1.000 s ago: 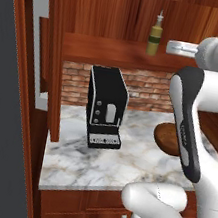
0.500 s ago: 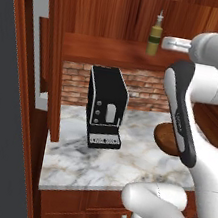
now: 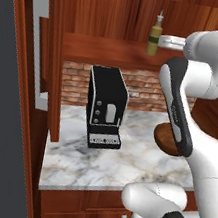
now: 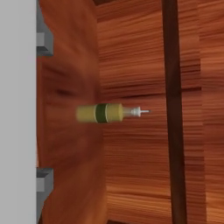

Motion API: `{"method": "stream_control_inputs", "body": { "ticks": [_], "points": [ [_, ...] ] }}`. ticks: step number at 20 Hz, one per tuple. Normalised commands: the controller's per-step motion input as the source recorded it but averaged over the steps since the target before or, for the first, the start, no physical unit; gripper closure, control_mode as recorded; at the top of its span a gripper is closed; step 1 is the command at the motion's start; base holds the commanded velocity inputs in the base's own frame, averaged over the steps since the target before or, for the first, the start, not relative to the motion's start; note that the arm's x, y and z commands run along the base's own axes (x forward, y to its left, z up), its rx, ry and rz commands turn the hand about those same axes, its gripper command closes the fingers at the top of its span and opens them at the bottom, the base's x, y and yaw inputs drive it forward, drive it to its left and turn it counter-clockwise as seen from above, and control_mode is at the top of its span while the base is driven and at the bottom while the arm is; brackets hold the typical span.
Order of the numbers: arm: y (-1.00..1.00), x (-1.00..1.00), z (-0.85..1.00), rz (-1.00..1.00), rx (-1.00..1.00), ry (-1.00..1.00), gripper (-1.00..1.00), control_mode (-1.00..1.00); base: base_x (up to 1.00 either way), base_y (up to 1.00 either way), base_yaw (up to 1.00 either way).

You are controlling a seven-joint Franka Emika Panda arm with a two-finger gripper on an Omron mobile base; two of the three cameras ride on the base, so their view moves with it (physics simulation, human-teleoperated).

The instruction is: Retrieve the bottle and the shaker from the cabinet and place them next to the mixing bowl on the counter. Then add garlic from the fridge to the mixing bowl.

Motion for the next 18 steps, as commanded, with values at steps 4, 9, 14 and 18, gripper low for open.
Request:
{"method": "stream_control_inputs", "body": {
  "ticks": [4,9,14,18],
  "points": [
    [0.00,0.36,-0.09,0.00,0.00,-0.01,-1.00,-1.00,0.00,0.00,0.00],
    [0.00,0.30,0.00,0.00,0.00,0.00,-1.00,-1.00,0.00,0.00,0.00],
    [-0.01,0.35,0.00,0.00,0.00,0.00,-1.00,-1.00,0.00,0.00,0.00],
    [-0.01,0.31,0.00,0.00,0.00,0.00,-1.00,-1.00,0.00,0.00,0.00]
  ]
}}
